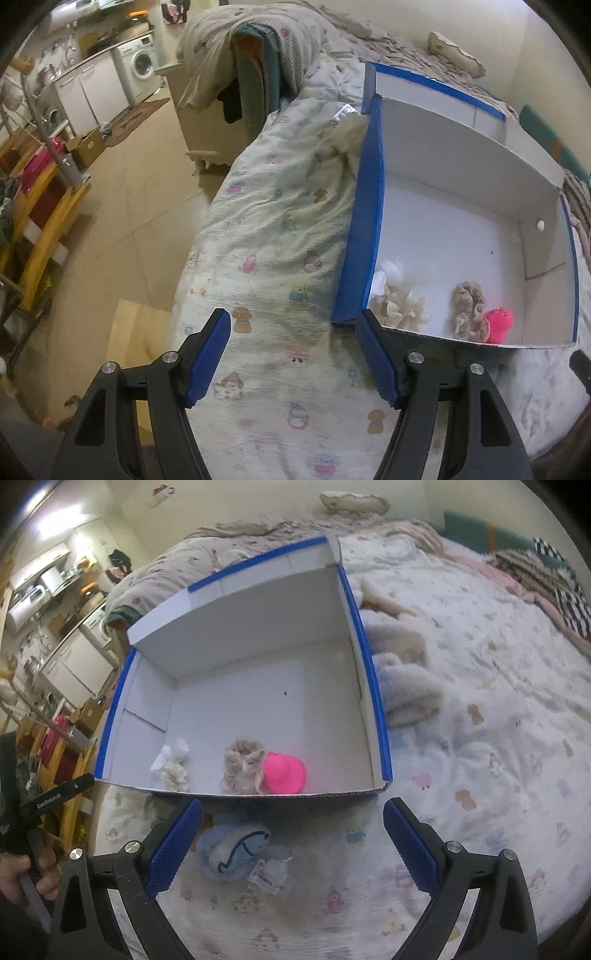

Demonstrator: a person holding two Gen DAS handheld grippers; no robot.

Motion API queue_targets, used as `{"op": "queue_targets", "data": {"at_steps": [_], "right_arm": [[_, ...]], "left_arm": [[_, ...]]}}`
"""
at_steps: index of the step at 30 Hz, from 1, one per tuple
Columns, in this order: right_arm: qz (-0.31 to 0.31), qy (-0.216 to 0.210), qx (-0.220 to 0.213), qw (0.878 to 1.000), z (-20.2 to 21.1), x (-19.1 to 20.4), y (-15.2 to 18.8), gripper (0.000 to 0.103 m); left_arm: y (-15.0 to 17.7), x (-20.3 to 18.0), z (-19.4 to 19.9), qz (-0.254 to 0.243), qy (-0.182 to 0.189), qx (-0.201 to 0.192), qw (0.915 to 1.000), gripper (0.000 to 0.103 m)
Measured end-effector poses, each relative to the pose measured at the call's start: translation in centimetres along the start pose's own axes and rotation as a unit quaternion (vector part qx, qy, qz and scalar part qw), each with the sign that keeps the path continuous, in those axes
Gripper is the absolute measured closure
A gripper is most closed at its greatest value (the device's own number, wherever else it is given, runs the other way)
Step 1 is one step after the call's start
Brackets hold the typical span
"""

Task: Organize soft objects

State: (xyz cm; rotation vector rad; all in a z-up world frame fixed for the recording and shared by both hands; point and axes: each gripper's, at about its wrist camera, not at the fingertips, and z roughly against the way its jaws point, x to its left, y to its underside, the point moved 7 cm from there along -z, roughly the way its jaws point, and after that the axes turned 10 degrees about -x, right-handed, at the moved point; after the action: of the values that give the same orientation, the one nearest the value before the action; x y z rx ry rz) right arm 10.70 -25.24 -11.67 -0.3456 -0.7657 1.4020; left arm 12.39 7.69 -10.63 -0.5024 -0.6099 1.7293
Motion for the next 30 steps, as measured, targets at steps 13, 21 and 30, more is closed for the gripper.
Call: {"op": "queue_targets", "data": {"at_steps": [13, 21, 30], "right_arm": [[-0.027, -0.018, 0.035, 0.999, -1.5, 0.2, 0.8, 0.000], [-0.019, -0.020, 0.043, 0.999, -1.8, 0.0, 1.1, 0.000], [-0.024, -0.038, 0.086, 0.995, -2.5, 0.1, 2.8, 0.000]], "left_arm": [[5.4, -4.6, -2.3, -0.052, 0.067, 0.103, 0.9910, 0.039], [7.7, -8.6, -7.0, -0.071, 0.101, 0.175, 0.9768, 0.064], [8.0, -9.8, -7.0, -0.065, 0.134, 0.189, 0.9707, 0.098]]}}
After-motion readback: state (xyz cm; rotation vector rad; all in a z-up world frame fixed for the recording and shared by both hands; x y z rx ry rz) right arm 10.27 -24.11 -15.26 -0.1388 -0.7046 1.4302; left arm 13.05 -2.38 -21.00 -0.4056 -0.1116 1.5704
